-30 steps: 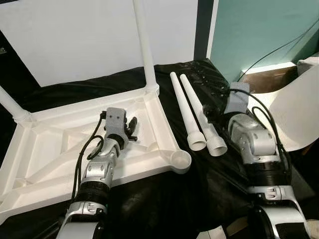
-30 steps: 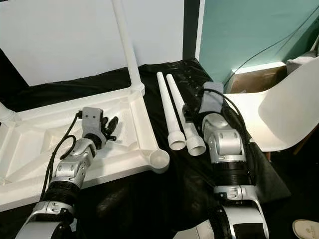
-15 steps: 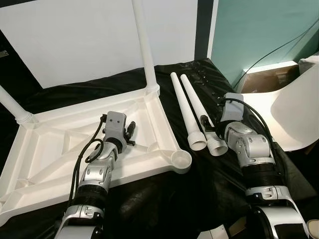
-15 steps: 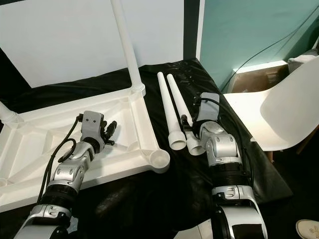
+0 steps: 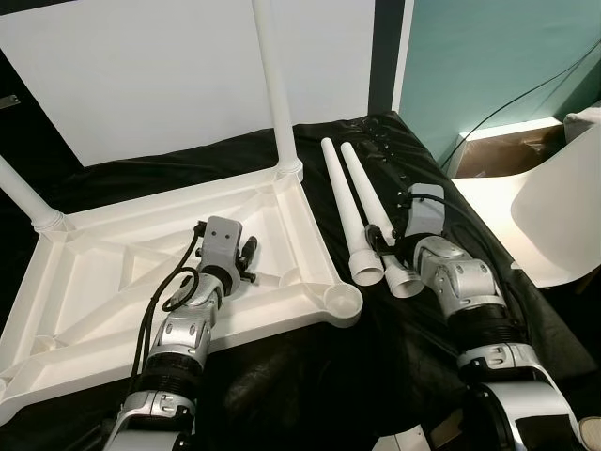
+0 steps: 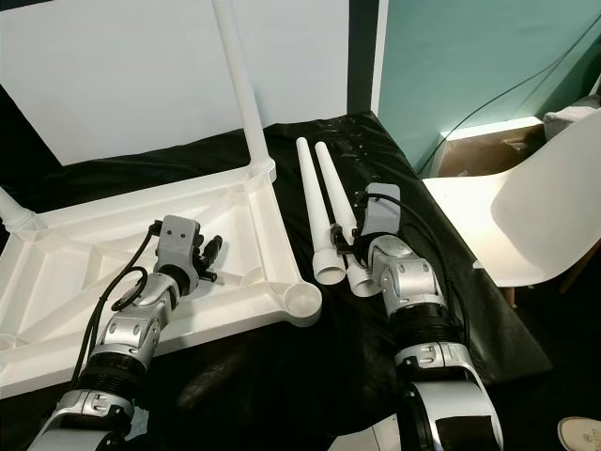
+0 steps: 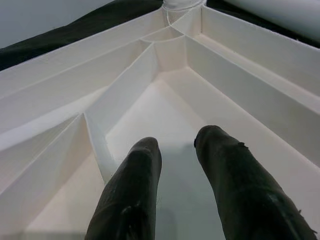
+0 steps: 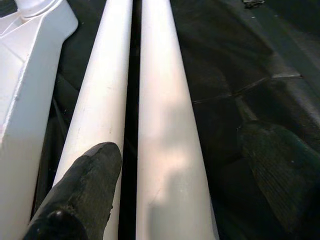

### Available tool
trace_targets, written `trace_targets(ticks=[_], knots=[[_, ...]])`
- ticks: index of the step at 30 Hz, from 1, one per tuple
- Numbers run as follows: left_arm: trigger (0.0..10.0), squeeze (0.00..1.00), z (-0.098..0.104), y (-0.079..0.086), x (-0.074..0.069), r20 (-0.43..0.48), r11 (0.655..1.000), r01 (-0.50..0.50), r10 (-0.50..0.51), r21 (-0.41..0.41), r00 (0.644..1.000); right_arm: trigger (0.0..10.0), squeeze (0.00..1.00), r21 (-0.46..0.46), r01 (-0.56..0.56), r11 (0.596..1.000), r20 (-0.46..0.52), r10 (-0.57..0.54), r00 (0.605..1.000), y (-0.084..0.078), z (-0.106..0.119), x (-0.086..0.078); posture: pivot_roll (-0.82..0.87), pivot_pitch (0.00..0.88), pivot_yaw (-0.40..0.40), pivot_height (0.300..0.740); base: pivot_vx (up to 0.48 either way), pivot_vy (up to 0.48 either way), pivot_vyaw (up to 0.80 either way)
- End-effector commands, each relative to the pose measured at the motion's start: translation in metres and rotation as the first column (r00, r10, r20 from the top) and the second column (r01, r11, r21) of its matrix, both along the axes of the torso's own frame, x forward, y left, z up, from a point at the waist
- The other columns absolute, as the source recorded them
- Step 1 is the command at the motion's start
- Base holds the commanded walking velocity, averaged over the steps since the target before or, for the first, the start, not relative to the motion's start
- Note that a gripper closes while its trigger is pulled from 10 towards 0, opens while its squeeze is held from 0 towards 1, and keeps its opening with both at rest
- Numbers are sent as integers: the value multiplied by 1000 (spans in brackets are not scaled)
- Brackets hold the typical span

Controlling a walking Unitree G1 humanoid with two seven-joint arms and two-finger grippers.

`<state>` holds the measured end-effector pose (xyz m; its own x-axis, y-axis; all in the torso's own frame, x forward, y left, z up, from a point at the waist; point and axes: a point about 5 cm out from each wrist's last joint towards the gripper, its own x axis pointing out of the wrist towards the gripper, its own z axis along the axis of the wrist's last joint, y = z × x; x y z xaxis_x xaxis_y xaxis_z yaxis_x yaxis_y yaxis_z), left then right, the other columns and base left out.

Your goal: Building children table

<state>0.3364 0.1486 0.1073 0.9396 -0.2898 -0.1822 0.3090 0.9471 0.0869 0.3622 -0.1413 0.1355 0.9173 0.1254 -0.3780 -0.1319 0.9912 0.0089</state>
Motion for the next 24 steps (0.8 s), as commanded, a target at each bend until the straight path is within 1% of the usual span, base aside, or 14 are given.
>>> trace_targets(ticks=[1,8,15,17,18,20,24], knots=[[10000,0,-3,2,-1,-5,999,-32,32,21,999,10000,0,-7,-23,1000,-106,22,994,4,-25,-6,-30,0,78,740,0,0,0],[10000,0,-4,0,-2,-7,999,-19,19,36,1000,10000,0,-20,-31,999,-121,29,992,5,-30,-5,-20,0,75,740,0,0,0],[10000,0,-4,-2,-4,-12,1000,-5,5,21,1000,10000,0,-18,-49,999,-145,46,988,8,-36,-6,-12,0,77,740,0,0,0],[10000,0,-6,-4,-5,-19,1000,2,-2,21,1000,10000,0,-20,-56,998,-157,52,986,10,-39,-6,-8,0,77,740,0,0,0],[10000,0,-6,-6,-6,-23,1000,9,-9,22,1000,10000,0,-6,-50,999,-185,48,982,11,-43,-6,-5,0,77,740,0,0,0],[10000,0,-7,-7,-6,-28,1000,13,-13,26,1000,10000,0,4,-44,999,-209,44,977,11,-46,-7,-2,0,70,740,0,0,0],[10000,0,-8,-6,-6,-32,999,5,-4,34,999,10000,0,0,-42,999,-216,42,975,10,-47,-6,-2,0,67,740,0,0,0]])
